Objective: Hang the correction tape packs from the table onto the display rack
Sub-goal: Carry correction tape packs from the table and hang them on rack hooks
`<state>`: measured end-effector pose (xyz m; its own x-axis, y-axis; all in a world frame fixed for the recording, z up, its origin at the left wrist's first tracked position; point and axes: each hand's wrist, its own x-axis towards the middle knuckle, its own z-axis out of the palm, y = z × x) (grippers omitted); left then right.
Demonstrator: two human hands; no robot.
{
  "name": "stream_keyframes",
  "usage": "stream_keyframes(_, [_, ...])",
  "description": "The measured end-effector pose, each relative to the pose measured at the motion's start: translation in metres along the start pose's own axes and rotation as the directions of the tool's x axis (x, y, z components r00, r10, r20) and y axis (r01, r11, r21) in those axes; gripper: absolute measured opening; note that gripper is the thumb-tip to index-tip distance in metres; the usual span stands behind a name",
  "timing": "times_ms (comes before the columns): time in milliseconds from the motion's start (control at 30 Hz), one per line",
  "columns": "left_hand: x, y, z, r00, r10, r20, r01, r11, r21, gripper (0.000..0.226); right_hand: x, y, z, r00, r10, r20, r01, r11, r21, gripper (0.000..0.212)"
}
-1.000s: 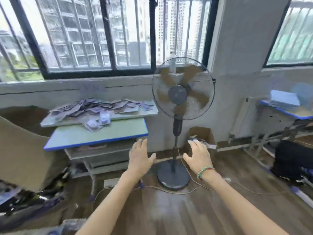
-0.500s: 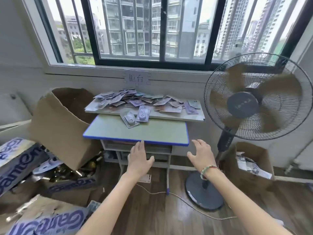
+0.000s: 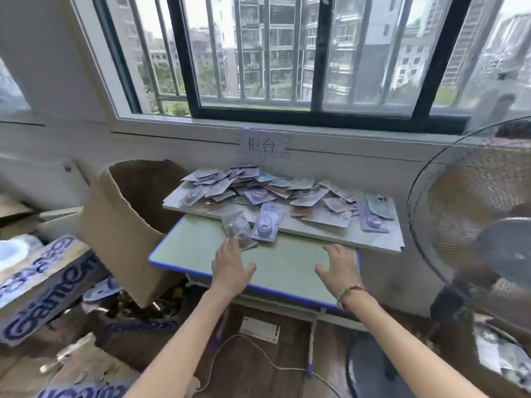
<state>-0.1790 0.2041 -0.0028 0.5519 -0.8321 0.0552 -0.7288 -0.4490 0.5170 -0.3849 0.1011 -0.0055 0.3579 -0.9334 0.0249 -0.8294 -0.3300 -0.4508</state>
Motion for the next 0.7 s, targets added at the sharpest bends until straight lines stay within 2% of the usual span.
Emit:
stream_keyframes(167, [0.04, -0.018, 0.014, 0.991, -0.132, -0.011, 0.132, 0.989, 0.063, 0.08, 0.046, -0.011, 0.023, 0.999, 0.002, 0.055, -0.003, 1.0, 0.014, 0.055])
stream_keyframes(267, [0.073, -0.025, 0.023, 0.987, -0.16, -0.014, 0.161, 0.986, 0.051, 0.08, 0.074, -0.018, 0.039, 0.997, 0.008, 0.073, -0.008, 1.0, 0.0, 0.055])
stream_keyframes(433, [0.139, -0.039, 0.045, 0.971, -0.221, 0.085, 0.22, 0.975, 0.021, 0.084, 0.131, -0.037, 0.066, 0.992, 0.052, 0.114, -0.049, 0.998, -0.026, 0.051])
stream_keyframes(567, [0.195, -0.053, 0.057, 0.952, -0.239, 0.191, 0.235, 0.971, 0.042, 0.078, 0.183, -0.067, 0.092, 0.985, 0.073, 0.155, -0.063, 0.996, -0.068, 0.055])
stream_keyframes(700, [0.233, -0.074, 0.07, 0.922, -0.251, 0.295, 0.247, 0.968, 0.054, 0.085, 0.221, -0.091, 0.124, 0.965, 0.144, 0.218, -0.133, 0.989, -0.066, 0.067])
